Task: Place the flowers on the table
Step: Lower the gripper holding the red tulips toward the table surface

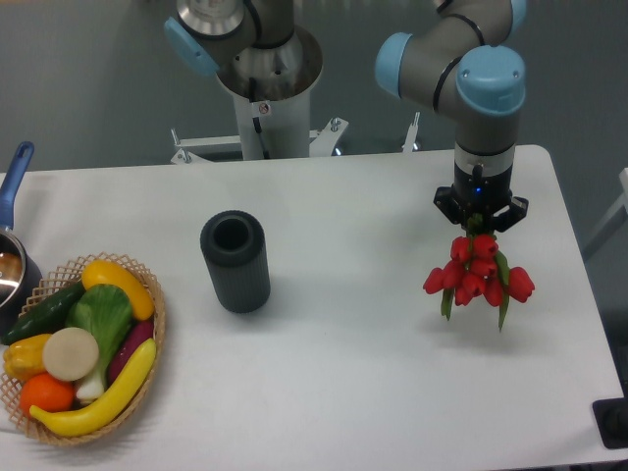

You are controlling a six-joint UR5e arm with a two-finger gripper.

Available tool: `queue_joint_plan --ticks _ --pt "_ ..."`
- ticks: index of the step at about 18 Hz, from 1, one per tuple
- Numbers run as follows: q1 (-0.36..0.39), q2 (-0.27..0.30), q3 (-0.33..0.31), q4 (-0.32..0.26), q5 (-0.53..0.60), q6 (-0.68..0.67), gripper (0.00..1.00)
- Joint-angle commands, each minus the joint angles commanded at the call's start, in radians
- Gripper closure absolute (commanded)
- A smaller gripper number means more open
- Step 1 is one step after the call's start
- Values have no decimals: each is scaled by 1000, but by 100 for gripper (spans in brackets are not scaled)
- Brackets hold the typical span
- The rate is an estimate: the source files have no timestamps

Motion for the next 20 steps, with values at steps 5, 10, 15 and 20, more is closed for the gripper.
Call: queue_joint_plan --ticks 5,10,15,20 --pt "-2 -5 2 -2 0 0 79" --pt "-5 -8 2 -3 0 0 78" --pt "-20 -54 11 8 -2 2 78" --pt "-49 -130 57 8 -2 2 78"
